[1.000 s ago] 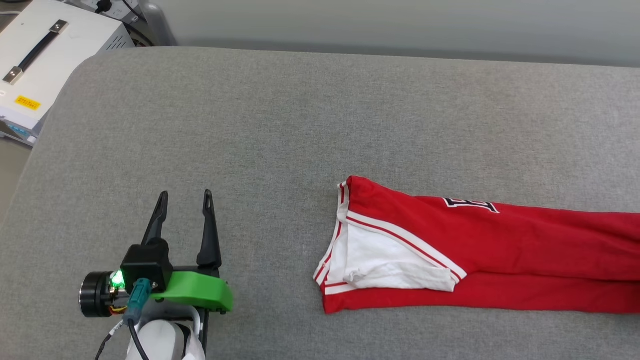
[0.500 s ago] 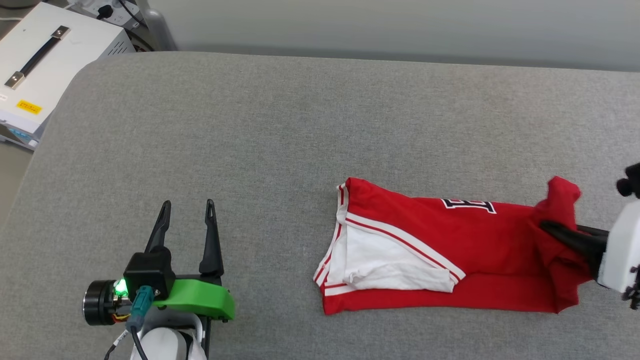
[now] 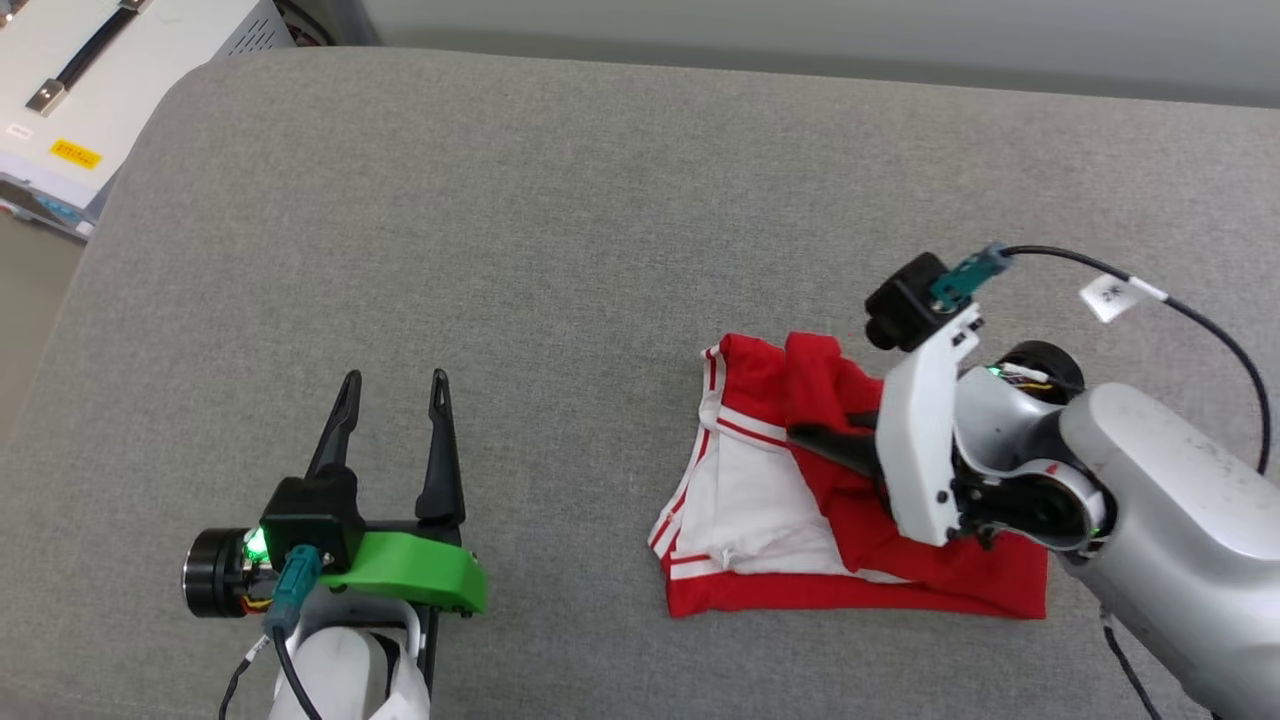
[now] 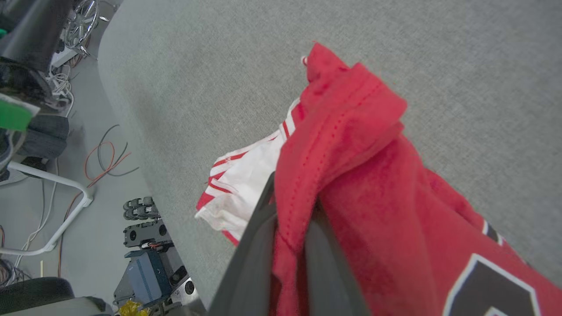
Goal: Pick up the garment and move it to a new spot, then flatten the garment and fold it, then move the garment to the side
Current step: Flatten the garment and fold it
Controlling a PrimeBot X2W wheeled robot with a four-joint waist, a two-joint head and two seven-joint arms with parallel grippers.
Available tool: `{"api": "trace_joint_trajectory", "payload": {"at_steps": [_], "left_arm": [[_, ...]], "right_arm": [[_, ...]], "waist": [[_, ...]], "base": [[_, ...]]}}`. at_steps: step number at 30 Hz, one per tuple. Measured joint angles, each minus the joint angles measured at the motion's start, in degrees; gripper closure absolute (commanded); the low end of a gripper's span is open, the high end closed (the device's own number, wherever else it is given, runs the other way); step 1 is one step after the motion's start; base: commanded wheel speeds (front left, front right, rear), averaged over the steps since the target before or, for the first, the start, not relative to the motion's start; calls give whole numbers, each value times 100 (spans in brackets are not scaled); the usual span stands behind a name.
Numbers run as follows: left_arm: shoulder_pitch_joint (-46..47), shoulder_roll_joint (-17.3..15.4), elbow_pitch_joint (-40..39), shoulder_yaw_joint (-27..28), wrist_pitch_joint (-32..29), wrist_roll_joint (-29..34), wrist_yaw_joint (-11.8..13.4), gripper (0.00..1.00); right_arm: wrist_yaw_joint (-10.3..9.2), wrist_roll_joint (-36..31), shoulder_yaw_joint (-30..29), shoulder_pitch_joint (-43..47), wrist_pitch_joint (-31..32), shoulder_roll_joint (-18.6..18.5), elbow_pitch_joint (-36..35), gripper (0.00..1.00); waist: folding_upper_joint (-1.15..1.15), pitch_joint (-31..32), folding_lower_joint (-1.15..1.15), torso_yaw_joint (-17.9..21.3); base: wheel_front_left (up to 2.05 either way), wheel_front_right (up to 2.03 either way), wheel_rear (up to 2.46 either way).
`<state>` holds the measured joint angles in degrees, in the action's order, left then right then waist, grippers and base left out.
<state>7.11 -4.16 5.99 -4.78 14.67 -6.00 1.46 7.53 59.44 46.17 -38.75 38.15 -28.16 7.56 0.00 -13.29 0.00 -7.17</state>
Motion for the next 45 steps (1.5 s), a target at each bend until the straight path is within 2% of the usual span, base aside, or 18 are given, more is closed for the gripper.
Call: {"api": "trace_joint_trajectory", "payload": {"at_steps": [7,9,13,14,15,17,23,27,32,36,39,43,45], "left_arm": [[130,43,24,49,0,7,-46,0],[133,54,52,55,0,7,-47,0],[133,73,93,99,0,7,-56,0],[130,75,104,130,0,10,-66,0],[123,77,112,162,0,19,-73,0],[115,77,132,197,0,52,-80,0],[53,86,147,287,0,94,-104,0],[-51,88,137,364,0,102,-142,0],[-158,89,87,494,0,112,-171,0],[-268,89,40,567,0,121,-172,0],[-351,91,-18,578,0,121,-172,0],[-468,96,-101,569,0,120,-168,0],[-520,97,-122,549,0,119,-164,0]], "right_arm": [[0,-328,594,-259,-232,565,1205,100],[5,-488,759,-261,-407,623,1555,100],[7,-390,867,-275,-760,689,1735,100],[7,-360,876,-275,-907,686,1736,65],[7,-363,883,-275,-1100,678,1728,0],[5,-361,892,-275,-1402,635,1646,0],[1,-617,564,-255,-2796,174,1152,0],[1,-1162,-43,-78,-3806,-63,1128,0],[1,-1993,-929,436,-4896,-60,1318,0],[1,-2661,-1856,893,-5215,129,1425,0],[1,-3083,-2652,1311,-5261,432,1308,0],[1,-3624,-3513,2023,-5263,911,722,0],[1,-3806,-3766,2364,-5261,1109,446,0]], "waist": [[0,-189,0,-180],[0,-222,0,-219],[0,-204,0,-244],[0,-184,0,-236],[0,-158,0,-223],[0,-103,0,-190],[0,160,0,-22],[0,332,0,109],[0,516,0,294],[0,637,0,441],[0,716,0,544],[0,818,0,653],[0,867,0,690]], "base": [[0,0,0],[0,0,0],[0,0,0],[0,0,0],[0,0,0],[0,0,0],[0,0,0],[0,0,0],[0,0,0],[0,0,0],[0,0,0],[0,0,0],[0,0,0]]}}
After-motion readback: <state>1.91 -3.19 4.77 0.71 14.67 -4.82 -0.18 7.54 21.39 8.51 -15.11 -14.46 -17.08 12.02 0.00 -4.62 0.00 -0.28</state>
